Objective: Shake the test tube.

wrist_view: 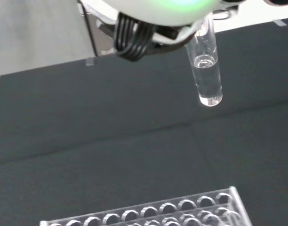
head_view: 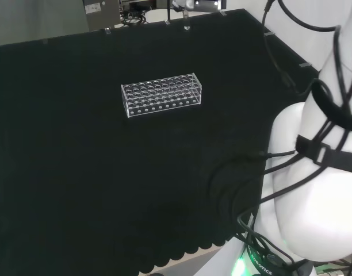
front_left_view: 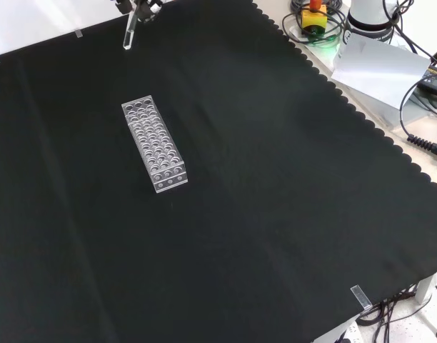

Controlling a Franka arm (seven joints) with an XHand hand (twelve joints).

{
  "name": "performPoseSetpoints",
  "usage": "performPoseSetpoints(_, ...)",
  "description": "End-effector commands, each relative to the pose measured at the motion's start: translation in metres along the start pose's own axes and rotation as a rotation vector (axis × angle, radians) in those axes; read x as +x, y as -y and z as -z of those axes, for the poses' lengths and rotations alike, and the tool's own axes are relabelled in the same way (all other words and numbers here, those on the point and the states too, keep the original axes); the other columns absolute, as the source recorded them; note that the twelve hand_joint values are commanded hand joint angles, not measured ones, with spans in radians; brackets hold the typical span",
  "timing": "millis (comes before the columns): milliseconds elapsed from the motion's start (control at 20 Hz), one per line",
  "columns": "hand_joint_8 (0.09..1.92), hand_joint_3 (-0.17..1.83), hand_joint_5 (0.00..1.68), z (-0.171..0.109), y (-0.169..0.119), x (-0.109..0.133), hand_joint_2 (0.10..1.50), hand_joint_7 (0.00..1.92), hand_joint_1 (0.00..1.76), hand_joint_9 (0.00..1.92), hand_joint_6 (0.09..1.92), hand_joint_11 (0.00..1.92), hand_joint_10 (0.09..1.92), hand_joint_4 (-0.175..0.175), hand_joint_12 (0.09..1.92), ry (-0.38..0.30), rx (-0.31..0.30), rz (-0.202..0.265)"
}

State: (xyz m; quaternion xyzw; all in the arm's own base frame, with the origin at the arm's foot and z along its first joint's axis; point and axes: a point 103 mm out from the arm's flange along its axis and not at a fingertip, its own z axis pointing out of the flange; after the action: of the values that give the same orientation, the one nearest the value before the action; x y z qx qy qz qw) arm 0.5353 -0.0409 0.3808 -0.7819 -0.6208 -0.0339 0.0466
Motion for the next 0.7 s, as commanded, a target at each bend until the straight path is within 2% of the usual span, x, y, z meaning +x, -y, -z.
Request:
performPoseSetpoints(50, 0.58, 0.6, 1.24, -0.053, -0.009, 0.005, 0.71, 1.65, 1.21, 1.56, 0.7, 1.26, 0.56, -0.175, 0.84, -0.077, 0.092, 0.044)
performPoseSetpoints(200, 0.58, 0.6, 1.24, -0.052, -0.01, 0.002, 0.71, 1.65, 1.21, 1.56, 0.7, 1.26, 0.56, -0.175, 0.85, -0.066, 0.09, 0.04)
performPoseSetpoints(350, 0.58, 0.6, 1.24, -0.051, -0.011, -0.011, 0.71, 1.65, 1.21, 1.56, 0.7, 1.26, 0.56, -0.175, 0.85, -0.046, 0.087, 0.017)
performPoseSetpoints(550, 0.58, 0.6, 1.24, -0.049, -0.011, -0.044, 0.71, 1.64, 1.21, 1.56, 0.69, 1.26, 0.56, -0.175, 0.85, -0.008, 0.084, -0.036)
performPoseSetpoints(700, 0.58, 0.6, 1.24, -0.047, -0.009, -0.073, 0.71, 1.64, 1.21, 1.56, 0.69, 1.26, 0.56, -0.175, 0.85, 0.018, 0.081, -0.094)
